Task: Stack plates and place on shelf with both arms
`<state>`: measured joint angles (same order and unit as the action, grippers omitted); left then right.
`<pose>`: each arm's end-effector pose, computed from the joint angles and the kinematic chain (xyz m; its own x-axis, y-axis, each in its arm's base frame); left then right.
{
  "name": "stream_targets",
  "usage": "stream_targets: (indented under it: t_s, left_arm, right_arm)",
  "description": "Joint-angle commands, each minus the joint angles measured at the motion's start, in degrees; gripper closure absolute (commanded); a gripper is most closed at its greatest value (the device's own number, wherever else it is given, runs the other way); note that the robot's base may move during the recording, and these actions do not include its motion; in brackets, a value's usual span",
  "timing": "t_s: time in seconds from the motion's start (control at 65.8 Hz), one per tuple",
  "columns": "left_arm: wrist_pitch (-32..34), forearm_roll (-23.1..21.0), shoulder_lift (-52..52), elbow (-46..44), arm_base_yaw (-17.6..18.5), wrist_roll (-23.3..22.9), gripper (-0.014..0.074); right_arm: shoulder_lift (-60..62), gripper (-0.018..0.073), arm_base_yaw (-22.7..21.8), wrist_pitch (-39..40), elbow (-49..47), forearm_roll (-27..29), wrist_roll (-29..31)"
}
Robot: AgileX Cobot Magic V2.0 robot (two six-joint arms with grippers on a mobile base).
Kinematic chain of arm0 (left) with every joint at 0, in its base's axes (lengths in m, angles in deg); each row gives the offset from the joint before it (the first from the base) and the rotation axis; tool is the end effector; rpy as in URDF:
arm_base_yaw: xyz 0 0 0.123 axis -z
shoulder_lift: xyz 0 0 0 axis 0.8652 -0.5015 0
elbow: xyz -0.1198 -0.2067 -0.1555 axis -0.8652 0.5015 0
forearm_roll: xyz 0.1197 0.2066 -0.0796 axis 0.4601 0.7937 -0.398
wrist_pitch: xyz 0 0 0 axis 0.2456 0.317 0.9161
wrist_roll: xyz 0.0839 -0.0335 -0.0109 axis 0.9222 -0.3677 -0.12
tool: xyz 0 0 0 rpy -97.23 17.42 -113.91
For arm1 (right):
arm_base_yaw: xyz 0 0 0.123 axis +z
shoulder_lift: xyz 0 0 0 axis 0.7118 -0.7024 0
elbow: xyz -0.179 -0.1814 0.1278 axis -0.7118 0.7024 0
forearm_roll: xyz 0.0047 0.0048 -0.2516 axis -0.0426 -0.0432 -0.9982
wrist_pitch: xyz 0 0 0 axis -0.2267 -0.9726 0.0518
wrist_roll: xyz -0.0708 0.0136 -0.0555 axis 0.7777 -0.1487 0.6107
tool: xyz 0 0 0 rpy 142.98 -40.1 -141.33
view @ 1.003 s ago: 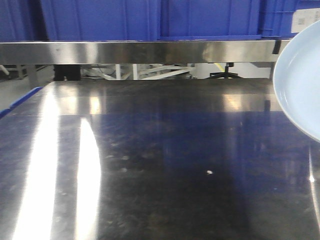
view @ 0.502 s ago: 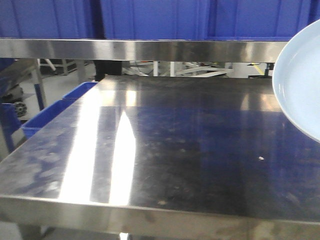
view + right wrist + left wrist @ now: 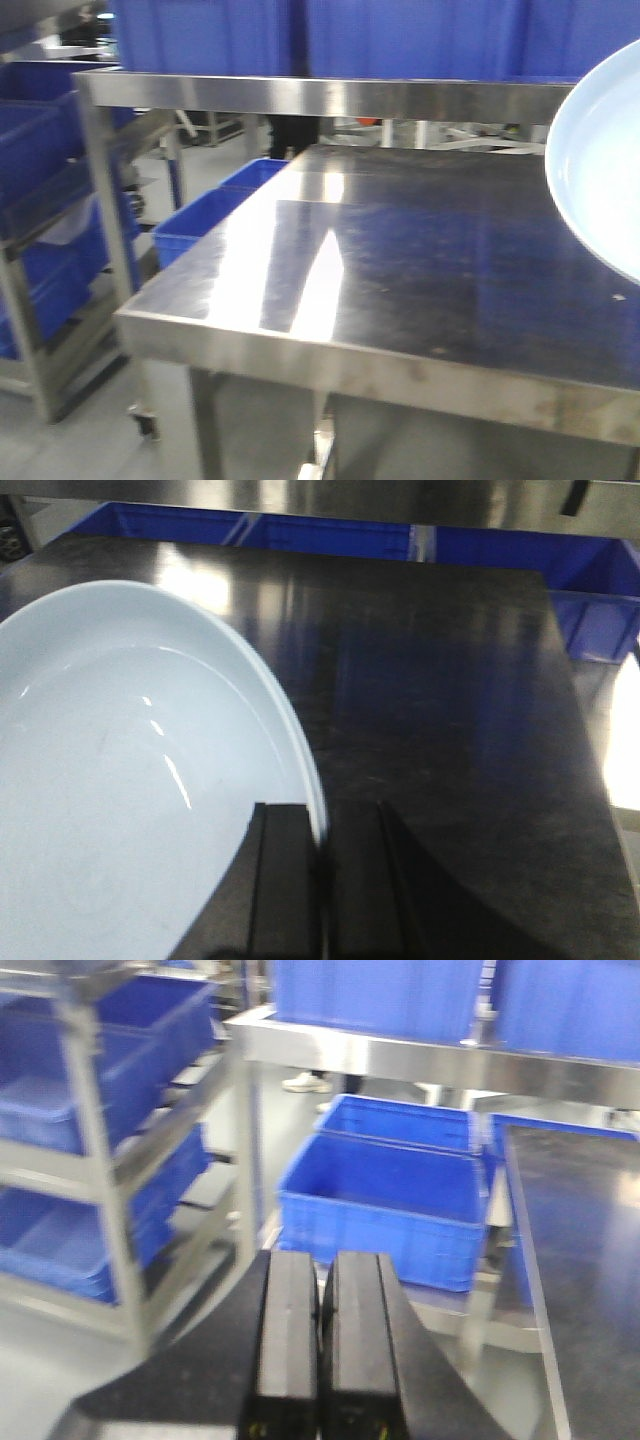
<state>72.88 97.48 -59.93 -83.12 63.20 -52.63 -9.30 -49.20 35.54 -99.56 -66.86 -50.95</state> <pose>0.0868 -0.0030 0.2617 -0.1209 -0.0268 -0.9923 0.0321 0.9990 -0.0309 0.1067 -0.0105 0.2700 -0.3015 0.0830 -0.9499 0.1212 0.9915 0.0482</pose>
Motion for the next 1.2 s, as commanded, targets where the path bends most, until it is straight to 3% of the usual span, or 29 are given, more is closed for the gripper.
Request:
stream_targets:
  t_s: [0.0, 1.186]
  left_arm:
    - [5.1, -0.2, -0.3, -1.7, 0.4, 0.2, 0.0513]
    - [5.1, -0.2, -0.3, -1.7, 0.4, 0.2, 0.0513]
  right_arm:
    - [0.1, 0.0503, -0.3, 5.8, -1.8, -0.4, 0.0]
    - [0.1, 0.0503, -0.3, 5.8, -1.8, -0.4, 0.0]
